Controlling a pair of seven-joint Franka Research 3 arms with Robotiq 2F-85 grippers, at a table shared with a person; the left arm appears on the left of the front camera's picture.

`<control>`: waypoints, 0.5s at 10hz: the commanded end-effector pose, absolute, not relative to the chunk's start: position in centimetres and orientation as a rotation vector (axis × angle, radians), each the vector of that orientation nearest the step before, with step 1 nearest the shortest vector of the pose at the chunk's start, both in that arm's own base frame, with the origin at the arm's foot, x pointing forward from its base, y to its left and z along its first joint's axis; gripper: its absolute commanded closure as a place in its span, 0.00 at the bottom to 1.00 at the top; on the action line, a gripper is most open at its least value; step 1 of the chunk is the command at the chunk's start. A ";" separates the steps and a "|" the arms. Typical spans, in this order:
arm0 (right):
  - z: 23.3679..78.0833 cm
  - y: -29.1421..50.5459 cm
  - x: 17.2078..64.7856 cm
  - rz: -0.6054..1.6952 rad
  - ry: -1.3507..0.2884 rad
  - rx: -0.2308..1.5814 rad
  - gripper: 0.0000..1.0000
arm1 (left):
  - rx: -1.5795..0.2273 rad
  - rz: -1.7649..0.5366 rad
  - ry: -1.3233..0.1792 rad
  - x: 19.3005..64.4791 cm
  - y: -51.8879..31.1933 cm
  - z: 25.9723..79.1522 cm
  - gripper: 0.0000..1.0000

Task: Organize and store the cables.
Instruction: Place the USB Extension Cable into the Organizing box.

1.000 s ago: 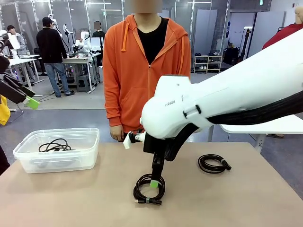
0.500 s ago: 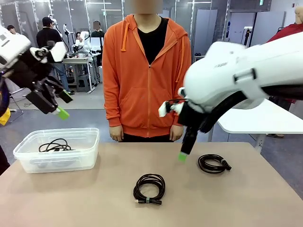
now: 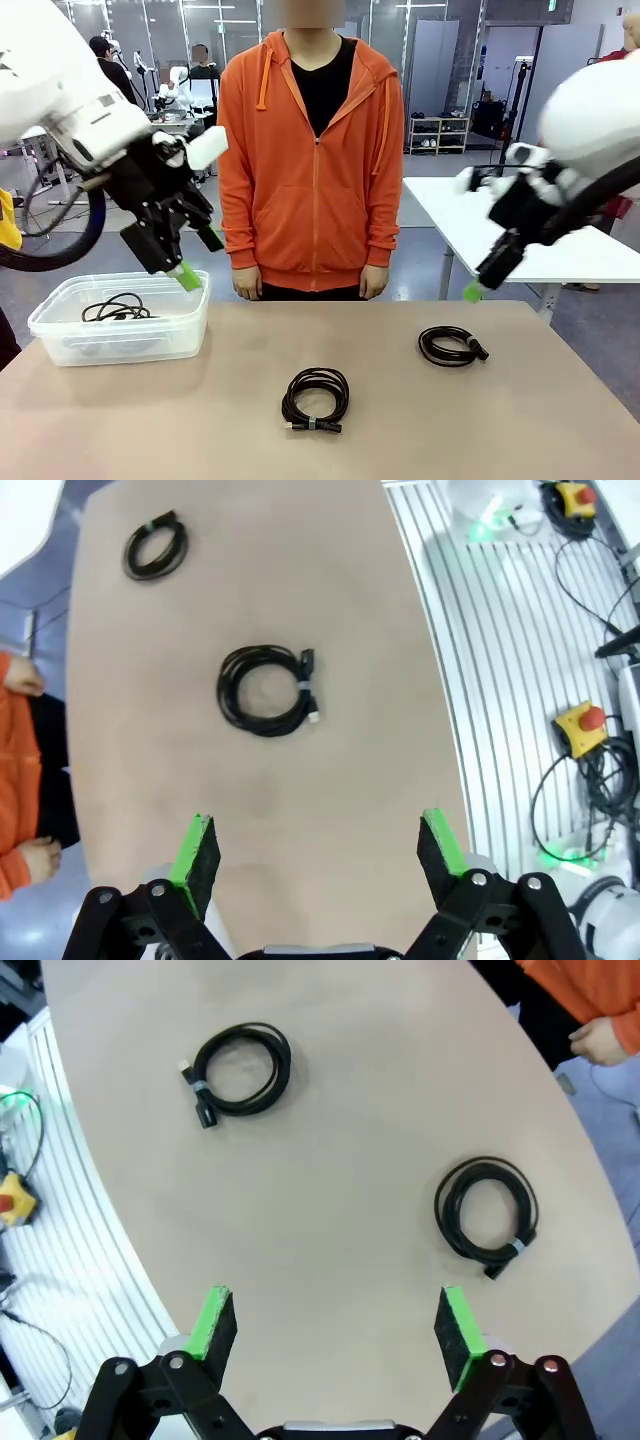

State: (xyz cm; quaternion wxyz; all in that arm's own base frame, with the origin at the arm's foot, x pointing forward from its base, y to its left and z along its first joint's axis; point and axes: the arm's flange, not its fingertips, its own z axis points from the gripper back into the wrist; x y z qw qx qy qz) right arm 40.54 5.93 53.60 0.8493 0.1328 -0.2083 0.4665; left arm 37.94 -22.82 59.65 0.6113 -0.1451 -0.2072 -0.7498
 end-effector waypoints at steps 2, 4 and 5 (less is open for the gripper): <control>55.6 -1.1 36.0 1.003 -0.572 0.374 0.00 | -0.425 -1.761 -0.395 38.4 -25.5 57.9 0.00; 56.9 -4.1 34.6 0.948 -0.619 0.325 0.00 | -0.509 -1.717 -0.399 39.2 -28.1 56.2 0.00; 57.2 -5.0 34.7 0.933 -0.619 0.310 0.00 | -0.562 -1.698 -0.381 39.9 -29.1 55.1 0.00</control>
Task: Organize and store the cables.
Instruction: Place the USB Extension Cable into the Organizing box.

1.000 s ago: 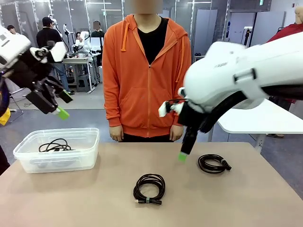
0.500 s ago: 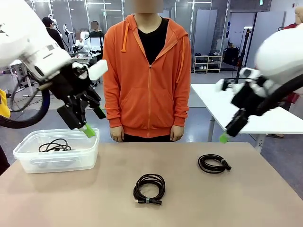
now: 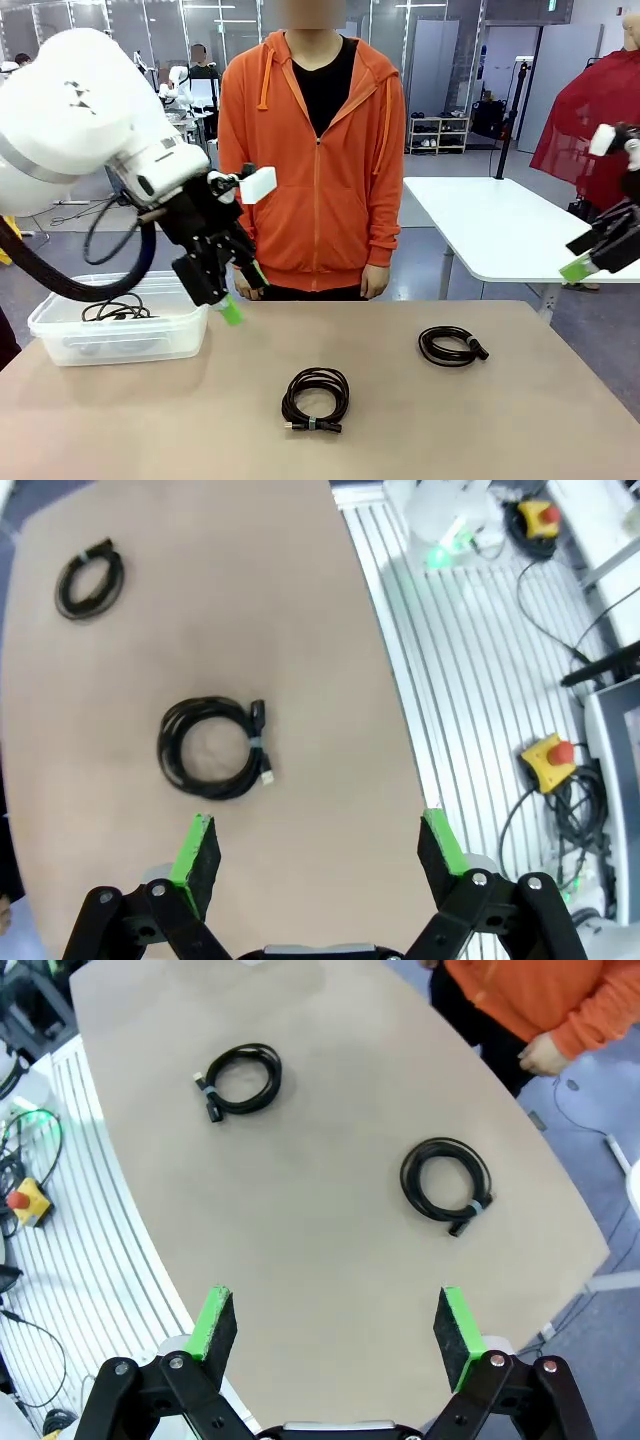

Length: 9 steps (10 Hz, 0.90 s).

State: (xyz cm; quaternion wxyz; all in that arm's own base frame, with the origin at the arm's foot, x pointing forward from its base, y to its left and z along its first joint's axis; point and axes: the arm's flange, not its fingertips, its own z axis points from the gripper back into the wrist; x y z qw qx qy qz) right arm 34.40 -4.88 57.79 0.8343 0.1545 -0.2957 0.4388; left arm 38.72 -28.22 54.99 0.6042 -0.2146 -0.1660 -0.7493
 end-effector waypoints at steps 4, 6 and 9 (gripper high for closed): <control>57.2 -6.6 34.7 0.969 -0.587 0.362 0.00 | -0.561 -1.689 -0.280 41.7 -33.3 51.4 0.00; 57.1 -5.7 34.4 0.951 -0.598 0.344 0.00 | -0.564 -1.714 -0.285 41.0 -32.4 50.7 0.00; 57.1 -5.7 34.4 0.951 -0.598 0.344 0.00 | -0.564 -1.714 -0.285 41.0 -32.4 50.7 0.00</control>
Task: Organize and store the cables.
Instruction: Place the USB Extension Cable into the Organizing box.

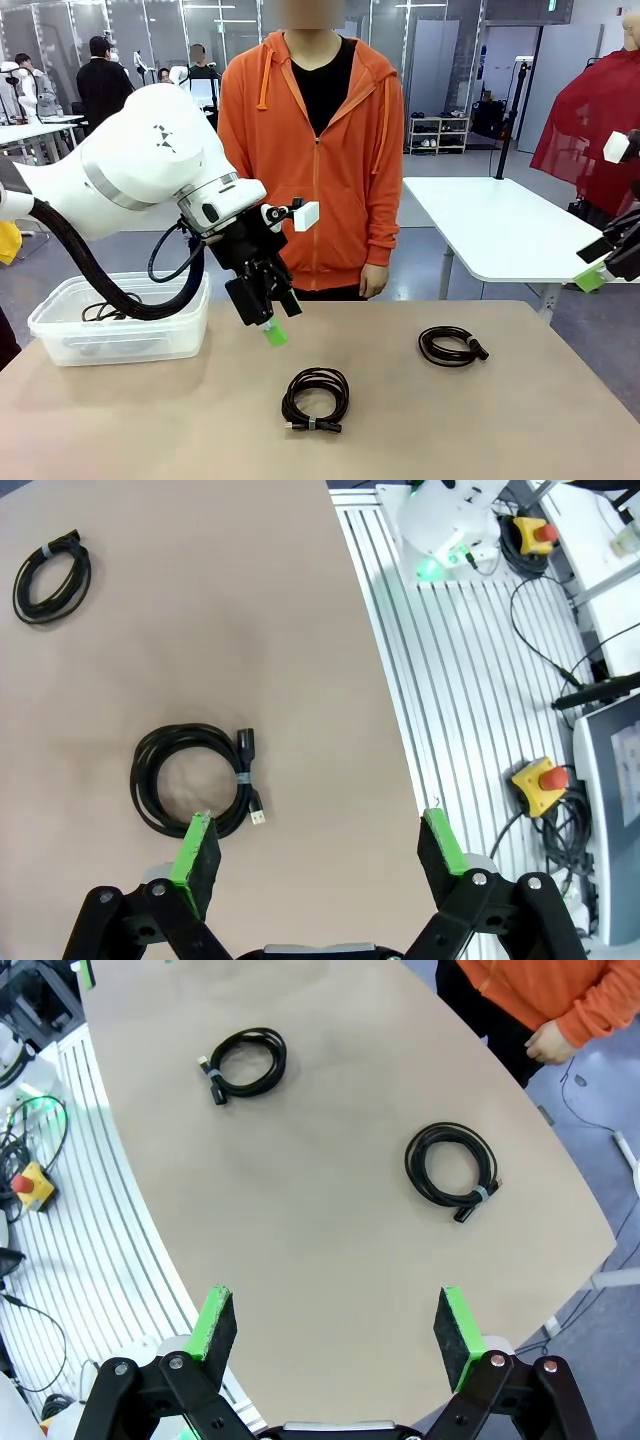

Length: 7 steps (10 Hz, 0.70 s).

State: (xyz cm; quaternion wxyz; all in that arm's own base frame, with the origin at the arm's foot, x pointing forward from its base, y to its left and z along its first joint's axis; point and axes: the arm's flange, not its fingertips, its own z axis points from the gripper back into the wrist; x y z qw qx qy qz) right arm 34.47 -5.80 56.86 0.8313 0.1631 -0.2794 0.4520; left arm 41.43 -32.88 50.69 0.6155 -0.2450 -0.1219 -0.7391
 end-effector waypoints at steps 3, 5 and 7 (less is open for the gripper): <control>57.1 -5.7 34.4 0.951 -0.598 0.344 0.00 | -0.333 -1.684 -0.165 40.9 -35.2 49.8 0.00; 57.1 -5.7 34.4 0.951 -0.598 0.344 0.00 | -0.285 -1.690 -0.138 40.1 -35.8 50.0 0.00; 57.1 -5.7 34.4 0.951 -0.598 0.344 0.00 | -0.255 -1.668 -0.140 39.8 -36.4 49.9 0.00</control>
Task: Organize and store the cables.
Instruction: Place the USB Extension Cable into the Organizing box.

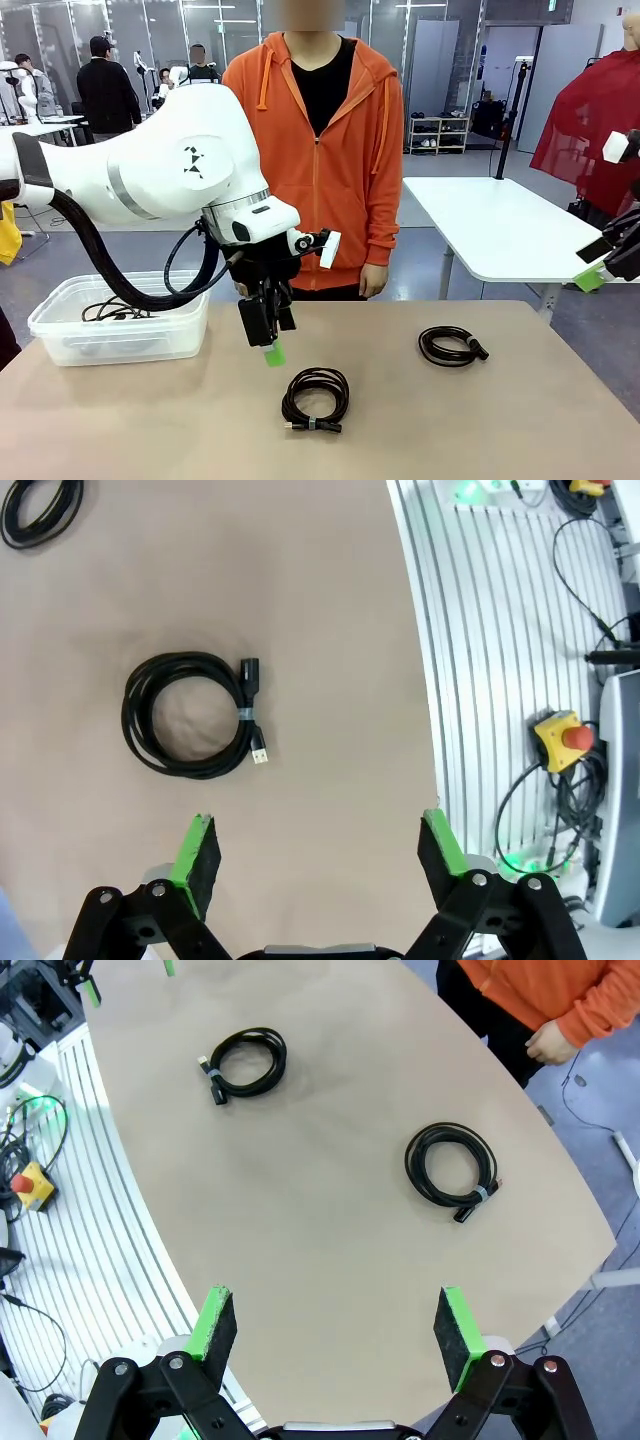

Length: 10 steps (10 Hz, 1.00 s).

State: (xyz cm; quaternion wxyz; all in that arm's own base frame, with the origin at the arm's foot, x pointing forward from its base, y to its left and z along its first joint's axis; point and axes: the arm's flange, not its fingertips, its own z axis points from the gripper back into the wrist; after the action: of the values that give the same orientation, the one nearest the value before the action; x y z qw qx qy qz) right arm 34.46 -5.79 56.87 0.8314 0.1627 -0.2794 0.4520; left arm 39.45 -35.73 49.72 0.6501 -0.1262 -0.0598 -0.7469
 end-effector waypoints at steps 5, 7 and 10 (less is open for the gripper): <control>57.1 -5.7 34.4 0.951 -0.598 0.344 0.00 | -0.185 -1.674 -0.161 39.9 -38.3 48.6 0.00; 57.1 -5.7 34.4 0.951 -0.598 0.344 0.00 | -0.124 -1.663 -0.159 40.1 -39.6 48.1 0.00; 57.1 -5.7 34.4 0.951 -0.598 0.344 0.00 | -0.096 -1.659 -0.162 39.9 -39.7 47.7 0.00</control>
State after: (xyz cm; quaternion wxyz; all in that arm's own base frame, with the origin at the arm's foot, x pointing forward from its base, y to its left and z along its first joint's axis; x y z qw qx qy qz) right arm 34.46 -5.79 56.88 0.8314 0.1626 -0.2794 0.4519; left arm 39.82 -39.17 47.68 0.6640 -0.0503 -0.0625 -0.7434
